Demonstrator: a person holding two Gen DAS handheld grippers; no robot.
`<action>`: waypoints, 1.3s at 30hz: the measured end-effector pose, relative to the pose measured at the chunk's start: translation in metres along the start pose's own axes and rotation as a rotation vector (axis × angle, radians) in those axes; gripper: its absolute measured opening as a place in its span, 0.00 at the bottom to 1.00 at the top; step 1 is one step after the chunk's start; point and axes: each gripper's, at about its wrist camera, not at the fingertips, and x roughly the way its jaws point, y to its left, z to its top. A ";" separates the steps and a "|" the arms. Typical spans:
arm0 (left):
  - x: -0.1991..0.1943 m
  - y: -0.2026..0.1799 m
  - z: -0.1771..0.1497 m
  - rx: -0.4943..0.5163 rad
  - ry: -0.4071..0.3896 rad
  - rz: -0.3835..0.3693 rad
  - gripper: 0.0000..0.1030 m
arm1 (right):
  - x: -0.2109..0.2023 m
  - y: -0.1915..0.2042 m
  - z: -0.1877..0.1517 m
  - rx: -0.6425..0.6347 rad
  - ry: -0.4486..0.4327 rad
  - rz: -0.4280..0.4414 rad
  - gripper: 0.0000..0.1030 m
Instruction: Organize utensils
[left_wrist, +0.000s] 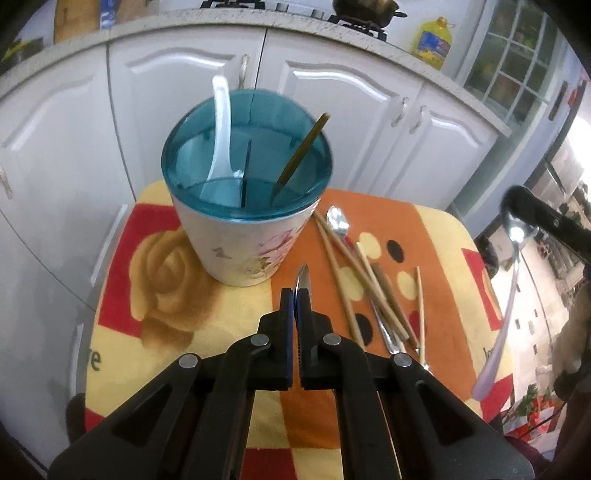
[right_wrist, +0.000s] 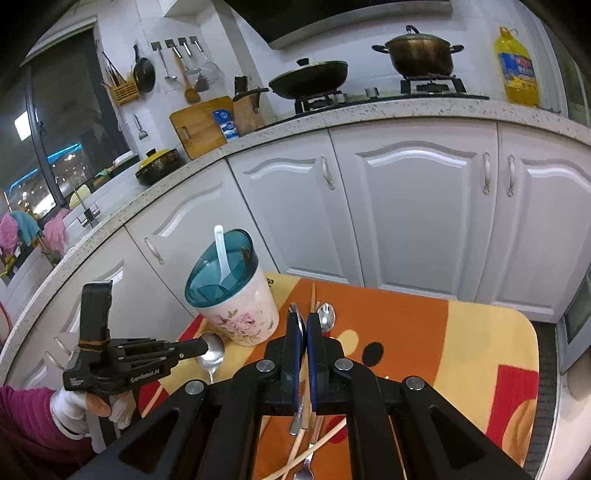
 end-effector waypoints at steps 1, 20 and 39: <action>-0.004 -0.002 0.001 0.007 -0.006 0.003 0.00 | -0.001 0.003 0.001 -0.006 -0.002 0.000 0.03; -0.059 0.003 0.014 0.006 -0.109 -0.014 0.00 | 0.002 0.044 0.030 -0.093 -0.030 0.019 0.03; -0.099 0.045 0.141 0.013 -0.406 0.205 0.00 | 0.071 0.113 0.125 -0.282 -0.186 -0.103 0.03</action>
